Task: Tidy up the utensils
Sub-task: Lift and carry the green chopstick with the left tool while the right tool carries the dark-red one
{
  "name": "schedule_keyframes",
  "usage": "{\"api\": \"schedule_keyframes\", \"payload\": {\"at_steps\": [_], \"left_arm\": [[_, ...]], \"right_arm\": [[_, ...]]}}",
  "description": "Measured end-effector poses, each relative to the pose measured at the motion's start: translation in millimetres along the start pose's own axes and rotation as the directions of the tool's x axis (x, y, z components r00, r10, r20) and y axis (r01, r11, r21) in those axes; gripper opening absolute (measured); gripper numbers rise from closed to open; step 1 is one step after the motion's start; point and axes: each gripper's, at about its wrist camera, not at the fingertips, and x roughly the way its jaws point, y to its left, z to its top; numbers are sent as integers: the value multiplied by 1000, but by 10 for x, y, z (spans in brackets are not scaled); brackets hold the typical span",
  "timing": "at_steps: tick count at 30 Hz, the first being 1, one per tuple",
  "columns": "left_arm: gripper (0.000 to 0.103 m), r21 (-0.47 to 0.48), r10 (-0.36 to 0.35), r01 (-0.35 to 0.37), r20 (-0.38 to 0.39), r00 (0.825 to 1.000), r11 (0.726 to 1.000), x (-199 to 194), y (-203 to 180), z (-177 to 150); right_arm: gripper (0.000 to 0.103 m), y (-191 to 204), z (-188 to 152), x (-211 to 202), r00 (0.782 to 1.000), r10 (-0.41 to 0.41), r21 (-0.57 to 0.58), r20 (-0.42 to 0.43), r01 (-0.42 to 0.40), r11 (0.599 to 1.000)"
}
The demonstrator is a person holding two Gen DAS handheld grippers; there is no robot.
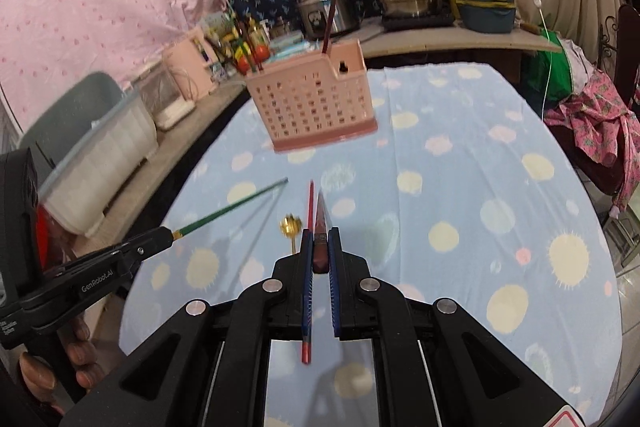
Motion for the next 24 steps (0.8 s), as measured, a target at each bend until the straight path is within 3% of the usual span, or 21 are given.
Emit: {"api": "schedule_keyframes", "payload": {"at_steps": [15, 24], "left_arm": [[7, 10, 10, -12, 180, 984, 1000, -158, -49, 955], [7, 33, -19, 10, 309, 951, 999, -368, -177, 1533]], "right_arm": [[7, 44, 900, -49, 985, 7, -30, 172, -2, 1000], [7, 109, 1436, -36, 963, 26, -44, 269, -15, 999]]}}
